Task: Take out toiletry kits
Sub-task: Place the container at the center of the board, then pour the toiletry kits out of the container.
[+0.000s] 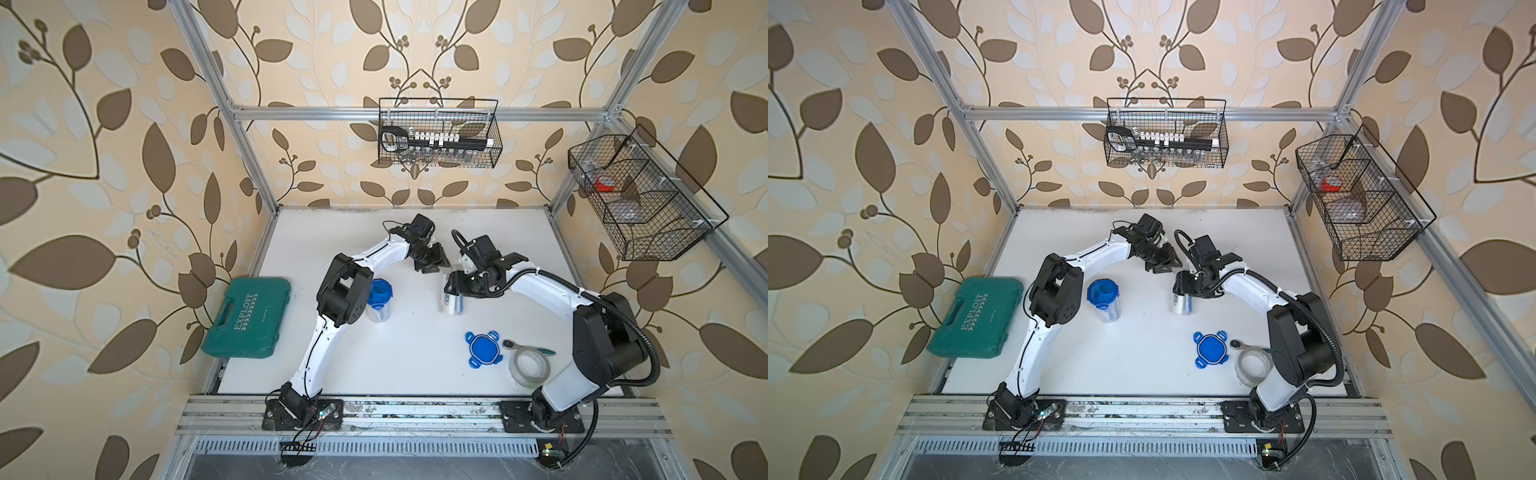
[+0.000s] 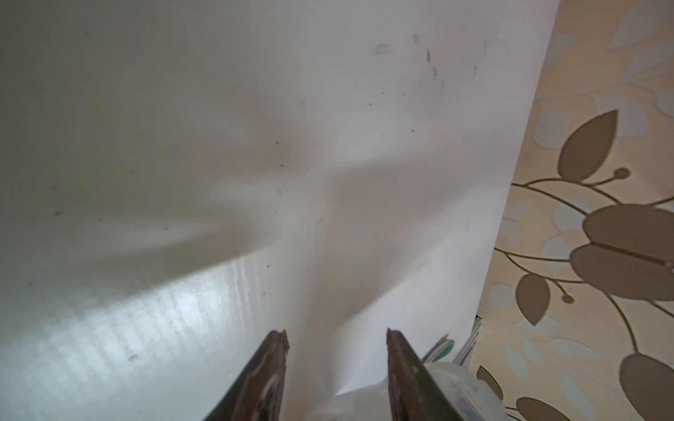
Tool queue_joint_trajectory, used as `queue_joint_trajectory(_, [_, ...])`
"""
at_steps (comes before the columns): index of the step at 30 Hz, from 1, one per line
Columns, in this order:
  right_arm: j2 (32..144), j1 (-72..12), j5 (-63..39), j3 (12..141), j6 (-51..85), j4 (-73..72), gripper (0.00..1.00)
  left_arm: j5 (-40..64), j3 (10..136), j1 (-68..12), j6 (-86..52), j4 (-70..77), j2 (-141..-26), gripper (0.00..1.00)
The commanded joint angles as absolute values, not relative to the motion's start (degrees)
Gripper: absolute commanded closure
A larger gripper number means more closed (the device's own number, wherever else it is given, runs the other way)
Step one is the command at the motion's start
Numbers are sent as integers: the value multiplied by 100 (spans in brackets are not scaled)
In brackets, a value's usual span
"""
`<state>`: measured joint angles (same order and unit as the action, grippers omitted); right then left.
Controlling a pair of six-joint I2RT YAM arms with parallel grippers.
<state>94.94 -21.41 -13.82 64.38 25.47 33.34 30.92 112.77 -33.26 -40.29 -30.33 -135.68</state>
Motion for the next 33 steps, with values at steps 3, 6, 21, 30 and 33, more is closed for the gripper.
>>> queue_joint_trajectory(3, [10016, -1980, -1968, 6520, 2473, 3763, 43, 3032, 11443, -3297, -3748, -3319, -13830, 55])
queue_joint_trajectory(6, [10016, -1914, -1733, 6457, 2613, 3615, 33, 3034, 11298, -3301, -3787, -3297, -13872, 55])
queue_joint_trajectory(21, [8558, -2889, -177, 5444, 3291, 3150, 1, 3041, 11577, -3146, -3600, -3499, -13905, 51])
queue_joint_trajectory(30, [8877, -3752, 1073, 5357, 3783, 2917, 6, 3002, 11601, -3134, -3628, -3405, -13904, 51])
queue_joint_trajectory(33, [9019, -3918, 1375, 5363, 3980, 2953, 9, 3029, 11609, -3136, -3677, -3321, -13920, 51])
